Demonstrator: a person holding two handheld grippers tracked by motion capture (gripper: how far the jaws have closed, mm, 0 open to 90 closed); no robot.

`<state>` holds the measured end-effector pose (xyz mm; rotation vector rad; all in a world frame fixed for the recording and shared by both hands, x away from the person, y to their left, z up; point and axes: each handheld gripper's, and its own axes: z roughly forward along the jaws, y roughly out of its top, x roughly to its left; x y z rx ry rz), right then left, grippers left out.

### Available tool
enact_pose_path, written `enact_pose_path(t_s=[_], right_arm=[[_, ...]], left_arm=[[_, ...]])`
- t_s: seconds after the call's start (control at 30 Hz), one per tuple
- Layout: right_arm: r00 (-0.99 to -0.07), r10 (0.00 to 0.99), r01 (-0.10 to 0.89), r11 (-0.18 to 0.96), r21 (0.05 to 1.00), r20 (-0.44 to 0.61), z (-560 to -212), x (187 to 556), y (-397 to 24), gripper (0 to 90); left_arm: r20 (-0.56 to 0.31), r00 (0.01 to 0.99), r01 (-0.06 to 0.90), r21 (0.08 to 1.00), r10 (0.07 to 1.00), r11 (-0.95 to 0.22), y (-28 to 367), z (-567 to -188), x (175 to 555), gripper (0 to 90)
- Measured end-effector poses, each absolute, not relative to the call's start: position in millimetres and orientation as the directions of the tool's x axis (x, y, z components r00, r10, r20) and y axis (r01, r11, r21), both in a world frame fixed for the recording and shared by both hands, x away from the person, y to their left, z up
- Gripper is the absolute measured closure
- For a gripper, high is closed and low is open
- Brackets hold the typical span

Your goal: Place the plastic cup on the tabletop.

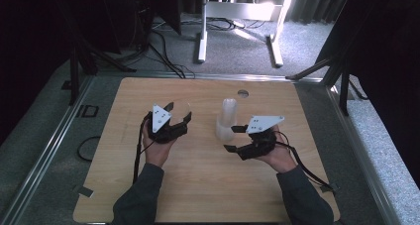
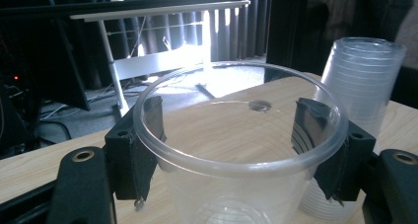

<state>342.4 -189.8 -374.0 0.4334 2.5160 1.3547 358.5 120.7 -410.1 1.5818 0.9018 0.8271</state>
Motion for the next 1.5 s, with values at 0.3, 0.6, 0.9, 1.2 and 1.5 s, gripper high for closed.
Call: enact_pose_path(t_s=[0.3,0.6,0.9,1.2,1.5], right_arm=[[-0.925,0.373,0.140,0.522,0.841,-0.078,-375,342,-189,30.4],[-0.925,0.372,0.142,0.521,0.841,-0.074,-375,342,-190,30.4],[-0.926,0.372,0.147,0.522,0.840,-0.070,-376,343,-189,30.4],[-0.927,0.369,0.147,0.519,0.842,-0.066,-377,344,-190,30.4],[-0.927,0.369,0.148,0.522,0.840,-0.066,-378,345,-190,30.4]], left_arm=[[0.045,0.433,0.138,0.984,0.900,-0.116,126,-414,365,28.7],[0.034,0.416,0.150,0.983,0.909,-0.105,130,-417,371,28.8],[0.020,0.409,0.154,0.984,0.912,-0.090,134,-420,376,28.7],[0.004,0.406,0.157,0.985,0.914,-0.074,136,-424,378,28.7],[-0.004,0.402,0.165,0.984,0.916,-0.068,140,-427,379,28.7]])
